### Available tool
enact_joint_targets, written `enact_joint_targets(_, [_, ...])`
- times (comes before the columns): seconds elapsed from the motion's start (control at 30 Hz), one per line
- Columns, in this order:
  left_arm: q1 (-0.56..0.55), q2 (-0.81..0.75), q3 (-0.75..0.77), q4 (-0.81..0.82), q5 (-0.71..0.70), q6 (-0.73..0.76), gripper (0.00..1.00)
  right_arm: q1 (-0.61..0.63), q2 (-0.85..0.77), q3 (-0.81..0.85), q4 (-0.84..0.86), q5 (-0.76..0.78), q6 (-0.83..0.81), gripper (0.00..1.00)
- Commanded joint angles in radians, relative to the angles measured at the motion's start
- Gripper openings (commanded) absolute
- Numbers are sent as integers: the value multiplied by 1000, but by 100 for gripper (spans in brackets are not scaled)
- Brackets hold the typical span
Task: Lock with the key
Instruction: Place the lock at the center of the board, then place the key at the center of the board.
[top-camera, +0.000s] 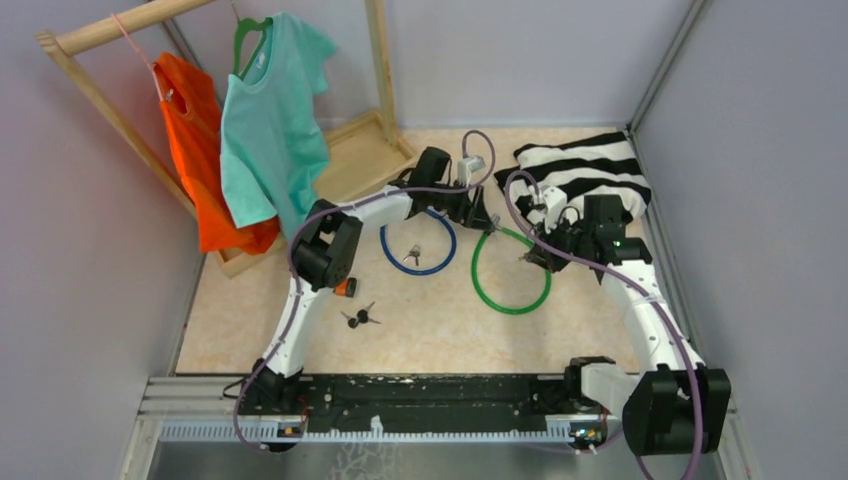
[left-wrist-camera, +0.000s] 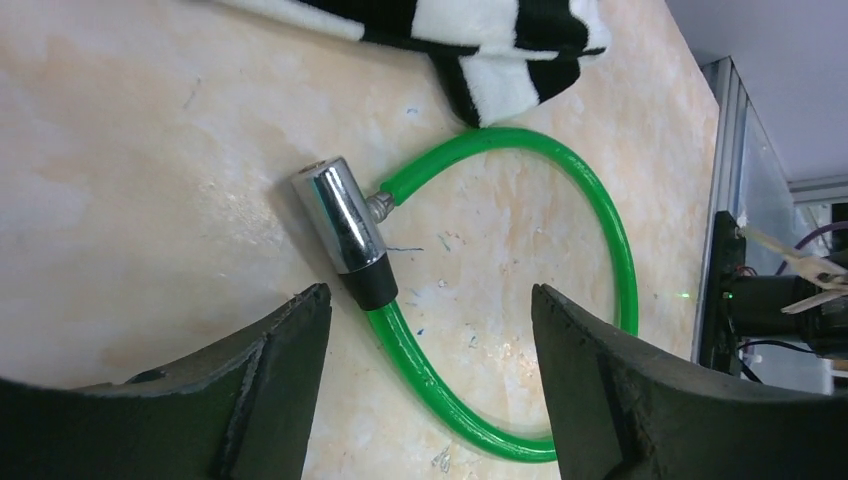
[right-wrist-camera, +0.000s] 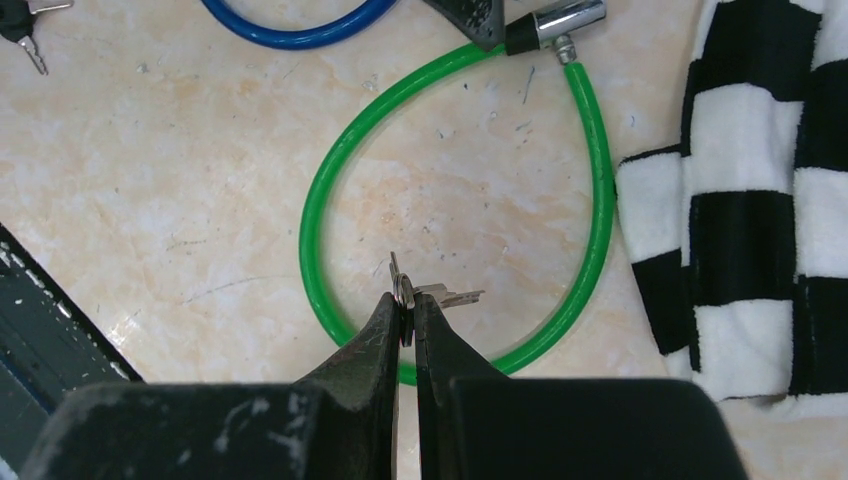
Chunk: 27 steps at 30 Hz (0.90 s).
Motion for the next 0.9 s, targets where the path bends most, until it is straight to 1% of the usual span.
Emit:
enact_joint_targets(0.0, [26,-164,-8,-31,-45,145,80,12,-37,-28,59,-86,-40,0])
enact_joint_targets(0.13, [54,-309,-129,-21,-95,249,85,55,-22,-62,92,-68,-52,0])
enact_joint_targets(0.37, [88,-597,-400,6,-230,438,91,176,63,-93,154,12,-29,0])
enact_joint_targets(0.53, [106,-774,-531,-13,-333,506,100,231,141,-66,156,80,-39,0])
enact_joint_targets(0.73, [112,-984,-661,-36,-455,683,100,268,232,-40,178,147,-42,0])
enact_joint_targets(0.87, [116,-1106,-704,-50,-524,717,100,289,290,-43,195,205,-32,1])
